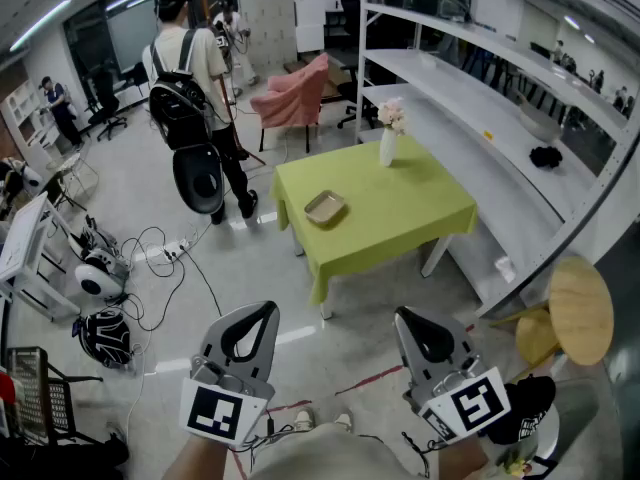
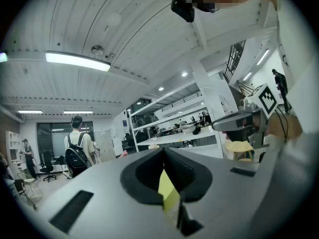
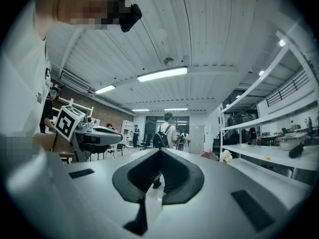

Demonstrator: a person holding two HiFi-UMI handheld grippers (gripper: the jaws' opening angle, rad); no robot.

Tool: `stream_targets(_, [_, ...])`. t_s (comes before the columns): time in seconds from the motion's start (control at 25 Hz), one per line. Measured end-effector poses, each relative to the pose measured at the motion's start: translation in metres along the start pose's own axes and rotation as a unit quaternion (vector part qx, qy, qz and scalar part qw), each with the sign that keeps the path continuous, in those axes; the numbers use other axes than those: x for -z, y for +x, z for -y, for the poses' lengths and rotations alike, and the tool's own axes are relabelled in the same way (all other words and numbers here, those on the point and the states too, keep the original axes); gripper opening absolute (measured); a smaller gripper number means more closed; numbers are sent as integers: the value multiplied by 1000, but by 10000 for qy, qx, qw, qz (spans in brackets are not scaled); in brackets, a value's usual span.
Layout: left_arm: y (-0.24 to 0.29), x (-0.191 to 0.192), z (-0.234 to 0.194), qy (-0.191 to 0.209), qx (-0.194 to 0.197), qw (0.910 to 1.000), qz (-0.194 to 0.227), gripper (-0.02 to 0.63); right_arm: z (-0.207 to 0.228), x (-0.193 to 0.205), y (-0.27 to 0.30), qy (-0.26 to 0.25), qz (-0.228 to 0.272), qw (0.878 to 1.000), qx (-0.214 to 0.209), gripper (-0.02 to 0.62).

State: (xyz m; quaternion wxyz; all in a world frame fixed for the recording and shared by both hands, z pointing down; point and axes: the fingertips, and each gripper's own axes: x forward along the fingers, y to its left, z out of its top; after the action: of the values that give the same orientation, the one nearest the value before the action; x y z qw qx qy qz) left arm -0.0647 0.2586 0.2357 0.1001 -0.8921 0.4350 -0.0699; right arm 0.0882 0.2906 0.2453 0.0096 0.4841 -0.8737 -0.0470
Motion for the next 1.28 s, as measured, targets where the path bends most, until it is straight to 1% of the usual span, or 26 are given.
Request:
stream_targets(0.12, [0, 2, 5, 1, -4, 10000, -36, 6, 4, 0, -4, 91, 76, 9999, 73, 6])
stream_targets(0.32, [1, 4, 9, -19, -35, 10000, -86, 6, 9, 1, -10, 212, 144, 9996, 81, 6])
stream_targets(0.52, [2, 4, 20, 40, -58, 9999, -113, 6, 11, 5, -16, 227, 147, 9996, -10, 6])
stream_targets(0.8, [5, 7, 32, 136, -191, 9997, -111, 6, 15, 19, -19, 175, 111, 9996, -170, 6])
stream_targets(0.96, [9, 11, 29, 145, -260, 9994, -155, 6, 20, 26, -11, 148, 29, 9996, -231, 6])
stream_targets(1.28, [36, 25, 15, 111, -341, 9992, -162, 6, 38, 45, 20, 69, -143, 9993, -352, 6])
